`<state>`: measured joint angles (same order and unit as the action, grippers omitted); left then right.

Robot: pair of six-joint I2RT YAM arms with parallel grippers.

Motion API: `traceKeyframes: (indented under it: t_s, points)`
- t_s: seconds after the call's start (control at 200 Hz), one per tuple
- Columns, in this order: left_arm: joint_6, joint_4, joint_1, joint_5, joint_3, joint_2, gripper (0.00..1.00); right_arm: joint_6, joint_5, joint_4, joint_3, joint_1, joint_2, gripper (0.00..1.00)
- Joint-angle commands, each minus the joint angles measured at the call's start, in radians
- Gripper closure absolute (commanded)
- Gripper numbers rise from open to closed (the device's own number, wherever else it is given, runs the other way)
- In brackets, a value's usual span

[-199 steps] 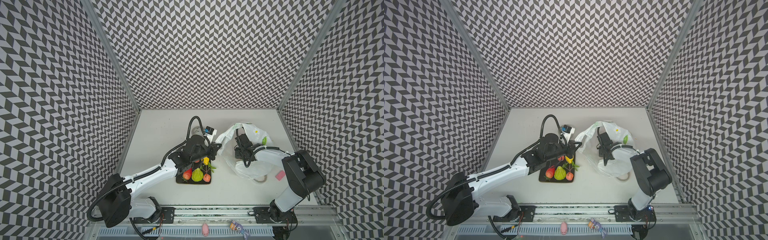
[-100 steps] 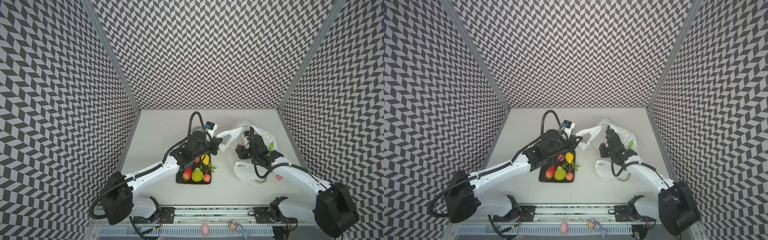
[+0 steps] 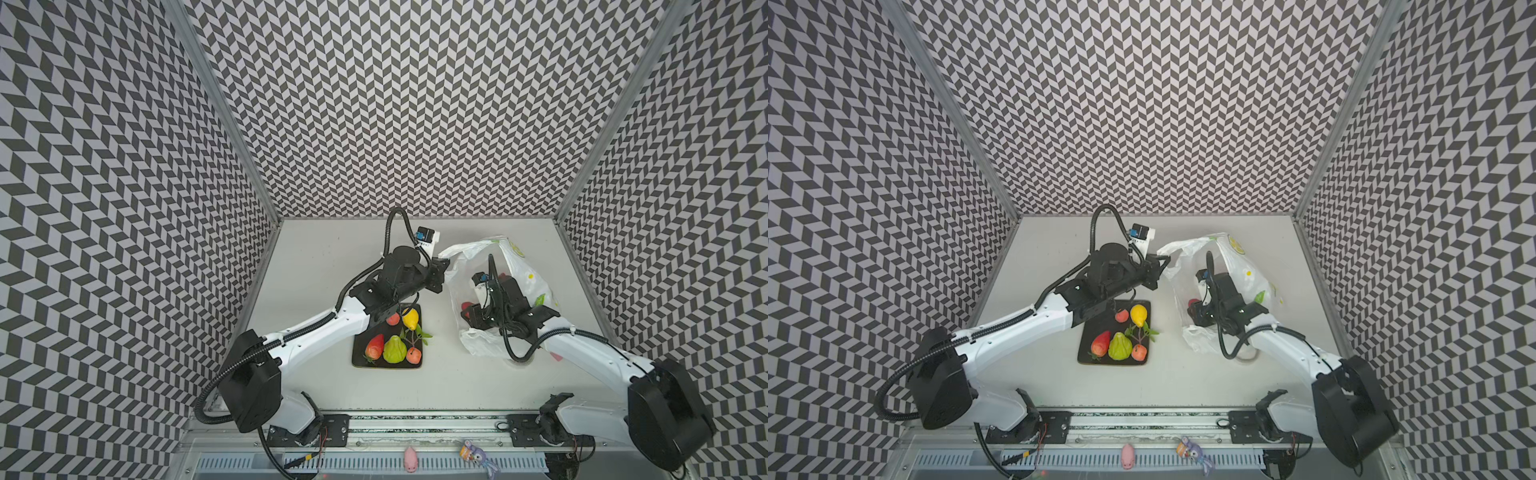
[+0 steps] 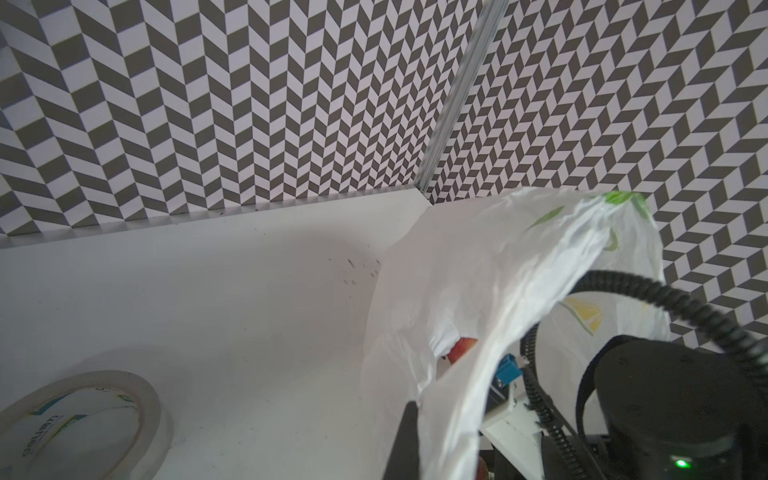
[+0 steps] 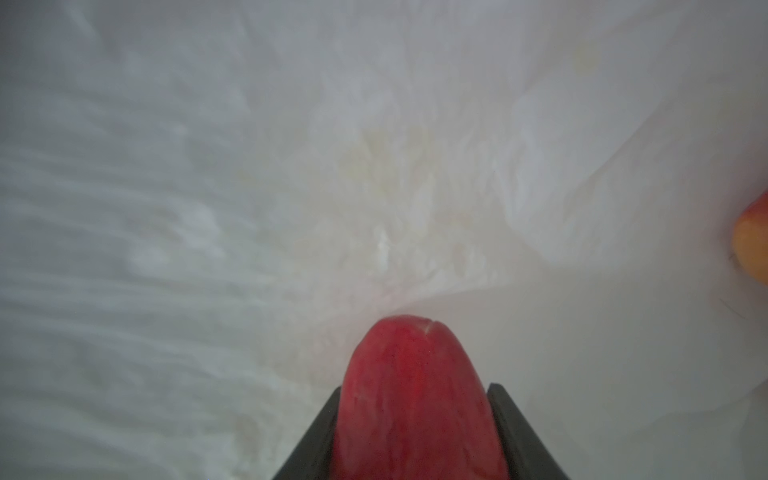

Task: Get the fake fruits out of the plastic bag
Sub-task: 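Lift the red strawberry toward the tray while the left gripper releases the bag and withdraws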

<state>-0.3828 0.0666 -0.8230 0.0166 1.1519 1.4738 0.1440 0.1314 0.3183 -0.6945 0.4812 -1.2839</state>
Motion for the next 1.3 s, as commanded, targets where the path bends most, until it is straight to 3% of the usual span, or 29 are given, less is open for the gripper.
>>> traceKeyframes:
  t_s: [0.0,0.32,0.671,0.896,1.172,1.297]
  points:
    - [-0.007,-0.008,0.014,-0.042,0.05,0.012,1.0,-0.022,0.017,-0.012,-0.02,0.012,0.0,0.73]
    - [-0.033,-0.066,0.066,-0.002,0.118,0.096,1.0,-0.175,0.056,-0.095,0.021,0.045,0.221,0.74]
    - [-0.041,-0.036,0.075,0.072,0.027,0.071,1.0,-0.295,0.129,-0.205,0.04,0.049,0.441,0.72]
    - [-0.031,-0.029,0.076,0.091,0.008,0.062,1.0,-0.324,0.28,-0.117,-0.073,0.109,0.423,0.71]
    - [-0.033,-0.026,0.077,0.084,0.003,0.056,1.0,-0.369,0.279,-0.054,-0.14,0.299,0.334,0.7]
    - [-0.017,-0.031,0.078,0.05,0.016,0.023,0.67,-0.354,0.281,-0.077,-0.124,0.332,0.309,0.7]
